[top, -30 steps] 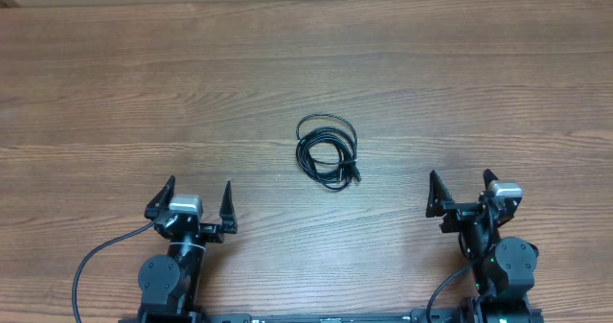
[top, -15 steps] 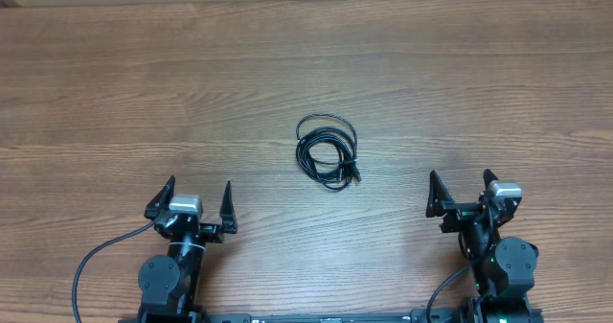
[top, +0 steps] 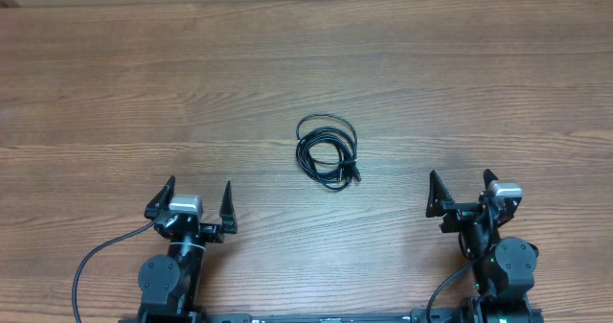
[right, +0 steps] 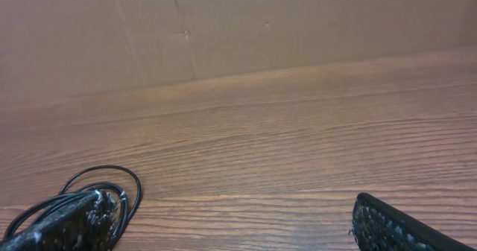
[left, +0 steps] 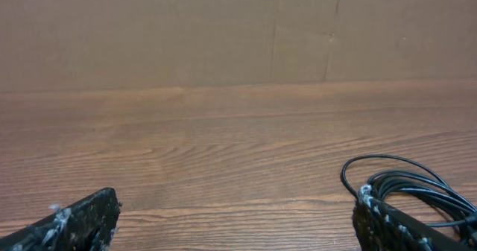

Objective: Untangle cables

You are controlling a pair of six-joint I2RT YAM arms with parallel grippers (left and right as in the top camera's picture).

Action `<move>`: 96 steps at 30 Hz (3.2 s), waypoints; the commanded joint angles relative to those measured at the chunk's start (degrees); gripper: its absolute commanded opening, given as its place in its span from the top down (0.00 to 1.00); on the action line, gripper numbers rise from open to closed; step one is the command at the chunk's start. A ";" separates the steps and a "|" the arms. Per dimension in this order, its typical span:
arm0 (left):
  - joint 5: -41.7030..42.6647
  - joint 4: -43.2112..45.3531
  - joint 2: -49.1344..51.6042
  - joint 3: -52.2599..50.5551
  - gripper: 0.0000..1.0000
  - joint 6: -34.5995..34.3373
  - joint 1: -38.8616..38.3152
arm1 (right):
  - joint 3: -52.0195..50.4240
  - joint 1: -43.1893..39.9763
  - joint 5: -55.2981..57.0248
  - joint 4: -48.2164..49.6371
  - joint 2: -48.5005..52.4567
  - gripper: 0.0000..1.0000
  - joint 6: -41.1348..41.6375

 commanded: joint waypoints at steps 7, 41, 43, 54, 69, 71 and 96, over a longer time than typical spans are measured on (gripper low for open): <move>0.61 -0.09 -0.48 -0.24 0.00 1.29 0.33 | -0.59 -0.22 -0.31 0.15 0.13 0.00 0.39; 0.57 -9.14 -0.31 5.99 0.00 -1.33 0.33 | 4.98 -0.22 0.35 -4.96 1.90 0.00 4.50; 0.37 -11.15 0.33 7.91 0.00 -2.05 0.33 | 6.84 -0.22 0.33 -6.58 3.21 0.00 4.52; 1.73 -18.71 17.11 23.41 0.01 -6.93 0.31 | 24.22 -0.22 0.09 -22.95 17.86 0.00 6.01; 5.18 -51.49 50.75 49.90 0.00 -9.94 0.31 | 44.83 -0.22 -5.14 -41.40 38.05 0.00 5.99; 5.18 -52.57 53.02 49.88 0.00 -9.97 0.31 | 44.83 -0.22 -5.99 -40.79 38.05 0.00 5.99; 3.37 -30.42 77.26 62.62 0.00 -15.08 -14.91 | 44.83 -0.22 -7.85 -39.01 40.83 0.00 5.97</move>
